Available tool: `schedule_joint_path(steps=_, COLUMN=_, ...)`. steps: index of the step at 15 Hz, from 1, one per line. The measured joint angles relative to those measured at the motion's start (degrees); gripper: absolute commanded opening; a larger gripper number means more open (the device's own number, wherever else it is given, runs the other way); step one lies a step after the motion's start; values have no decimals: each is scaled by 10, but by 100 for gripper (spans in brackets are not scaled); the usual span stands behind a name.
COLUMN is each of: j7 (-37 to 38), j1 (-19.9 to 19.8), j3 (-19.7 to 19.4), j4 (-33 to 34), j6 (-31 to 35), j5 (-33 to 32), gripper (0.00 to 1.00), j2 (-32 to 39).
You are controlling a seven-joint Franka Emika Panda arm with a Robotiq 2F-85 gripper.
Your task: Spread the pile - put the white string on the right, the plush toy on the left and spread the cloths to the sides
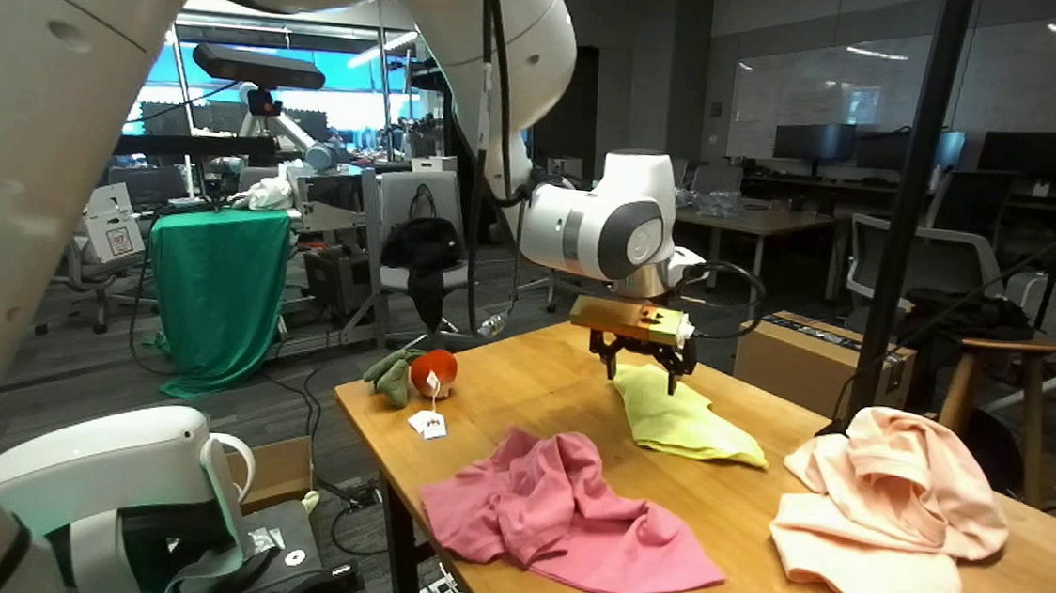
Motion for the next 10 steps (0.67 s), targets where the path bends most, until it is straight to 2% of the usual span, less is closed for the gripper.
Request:
schedule_joint_path(steps=5, j7=-39, j1=-26, j3=17, j4=61, j6=-14, j5=19, gripper=100, j2=57)
schedule_joint_path(steps=10, j7=-57, j1=-35, j3=25, j4=109, j6=-46, j5=21, gripper=100, j2=96)
